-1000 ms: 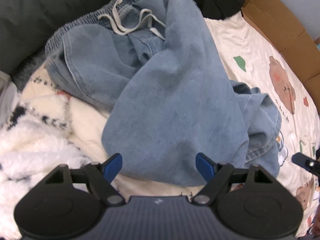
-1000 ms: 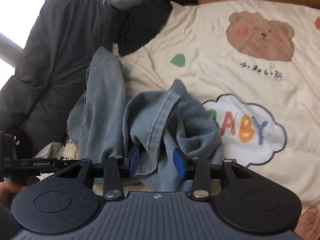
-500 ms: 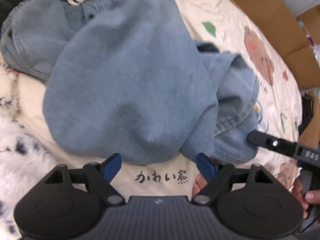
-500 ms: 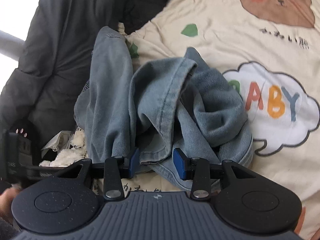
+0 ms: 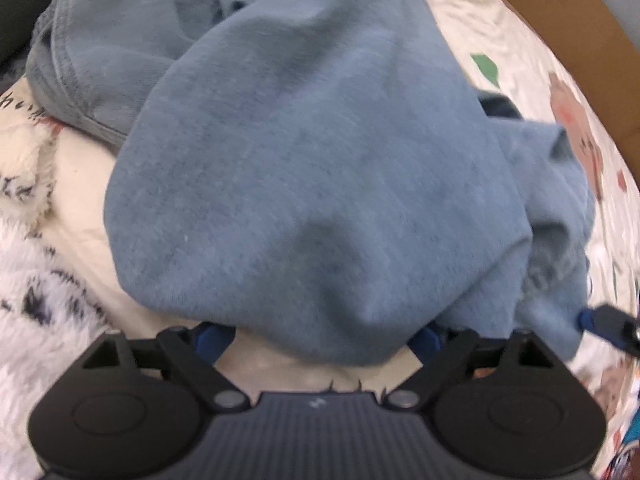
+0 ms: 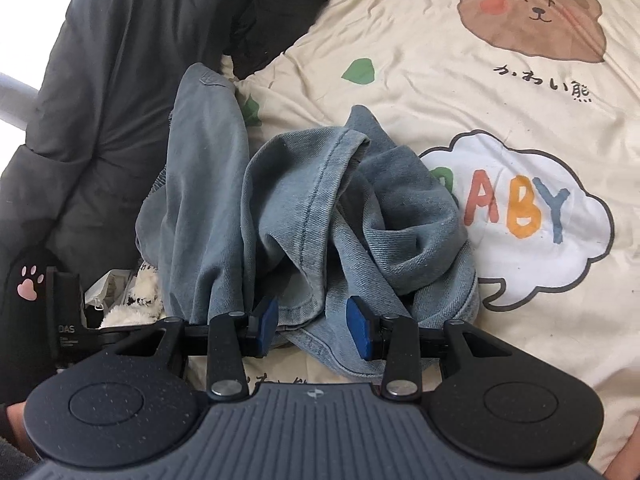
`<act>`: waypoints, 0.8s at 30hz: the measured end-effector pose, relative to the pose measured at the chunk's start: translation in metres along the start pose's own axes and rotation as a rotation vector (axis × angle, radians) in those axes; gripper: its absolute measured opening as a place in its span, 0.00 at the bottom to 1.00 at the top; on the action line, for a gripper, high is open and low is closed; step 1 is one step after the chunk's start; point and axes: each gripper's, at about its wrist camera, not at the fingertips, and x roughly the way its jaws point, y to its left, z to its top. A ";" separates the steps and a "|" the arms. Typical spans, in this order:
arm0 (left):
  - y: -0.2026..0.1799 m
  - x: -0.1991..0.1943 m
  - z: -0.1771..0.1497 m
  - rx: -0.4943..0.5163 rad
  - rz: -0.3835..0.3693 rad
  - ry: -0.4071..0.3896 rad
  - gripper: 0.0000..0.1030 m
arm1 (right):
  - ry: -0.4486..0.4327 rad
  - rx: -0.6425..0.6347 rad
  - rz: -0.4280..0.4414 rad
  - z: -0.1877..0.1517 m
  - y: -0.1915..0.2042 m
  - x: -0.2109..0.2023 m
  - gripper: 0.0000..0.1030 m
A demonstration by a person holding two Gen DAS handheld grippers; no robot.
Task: Fold clothes
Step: 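Close the left tool on the jeans leg and lift it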
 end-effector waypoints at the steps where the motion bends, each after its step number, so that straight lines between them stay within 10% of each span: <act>1: 0.001 -0.001 -0.001 -0.004 0.003 -0.018 0.79 | -0.003 0.005 -0.001 0.001 -0.001 -0.002 0.44; 7: -0.002 -0.010 0.000 0.011 0.003 -0.057 0.20 | -0.029 0.025 0.002 0.006 -0.003 -0.009 0.44; 24: -0.079 -0.143 0.058 0.228 -0.072 -0.230 0.11 | -0.115 0.073 0.053 0.021 0.002 -0.024 0.43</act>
